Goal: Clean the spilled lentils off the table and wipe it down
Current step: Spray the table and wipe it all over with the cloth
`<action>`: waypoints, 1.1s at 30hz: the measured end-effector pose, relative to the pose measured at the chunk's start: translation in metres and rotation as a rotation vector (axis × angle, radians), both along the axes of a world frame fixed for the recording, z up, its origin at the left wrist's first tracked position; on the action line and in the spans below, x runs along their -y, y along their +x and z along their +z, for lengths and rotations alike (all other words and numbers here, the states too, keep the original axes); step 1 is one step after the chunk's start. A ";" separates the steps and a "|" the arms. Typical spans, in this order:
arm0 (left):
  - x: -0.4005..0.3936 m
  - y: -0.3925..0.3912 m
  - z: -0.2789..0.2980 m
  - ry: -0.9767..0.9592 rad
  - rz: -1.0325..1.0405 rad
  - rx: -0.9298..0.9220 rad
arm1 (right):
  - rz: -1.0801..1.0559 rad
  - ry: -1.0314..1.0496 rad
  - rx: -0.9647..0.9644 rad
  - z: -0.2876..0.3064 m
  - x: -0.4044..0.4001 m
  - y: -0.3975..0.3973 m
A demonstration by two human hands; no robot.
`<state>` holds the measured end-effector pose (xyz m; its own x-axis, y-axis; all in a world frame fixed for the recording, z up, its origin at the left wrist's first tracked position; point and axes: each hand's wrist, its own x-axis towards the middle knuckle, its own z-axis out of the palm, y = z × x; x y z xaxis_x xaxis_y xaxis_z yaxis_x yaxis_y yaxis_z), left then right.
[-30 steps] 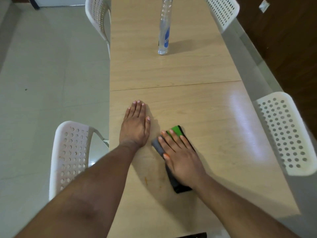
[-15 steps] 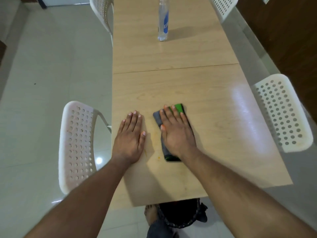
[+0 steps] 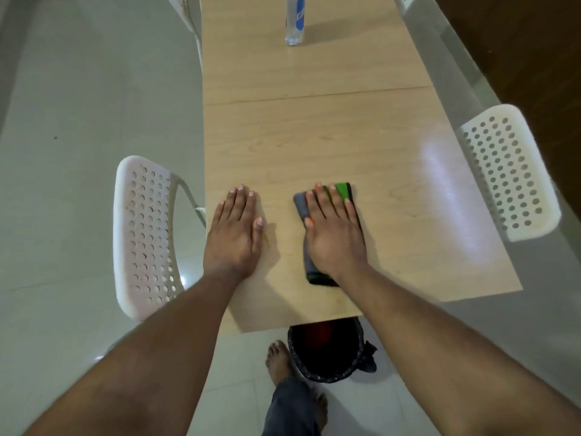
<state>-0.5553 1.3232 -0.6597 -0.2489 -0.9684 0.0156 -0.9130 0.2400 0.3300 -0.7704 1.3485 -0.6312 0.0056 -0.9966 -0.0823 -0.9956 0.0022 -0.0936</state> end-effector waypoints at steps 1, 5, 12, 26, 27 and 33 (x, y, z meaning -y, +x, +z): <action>-0.001 0.000 0.000 -0.004 0.008 -0.010 | -0.005 -0.003 0.003 -0.001 0.007 0.014; -0.002 0.001 0.000 -0.014 0.025 -0.053 | 0.073 -0.004 0.046 -0.004 -0.017 0.052; -0.004 0.000 0.004 0.001 0.022 -0.059 | 0.250 0.034 0.015 -0.003 -0.105 0.018; 0.035 0.013 0.005 0.025 0.048 -0.115 | 0.057 -0.016 0.028 -0.001 0.035 0.081; 0.048 0.016 0.005 0.030 0.054 -0.089 | 0.098 -0.013 0.037 -0.002 0.022 0.080; 0.132 0.010 0.008 0.027 0.041 0.010 | 0.234 0.023 0.032 -0.005 0.016 0.048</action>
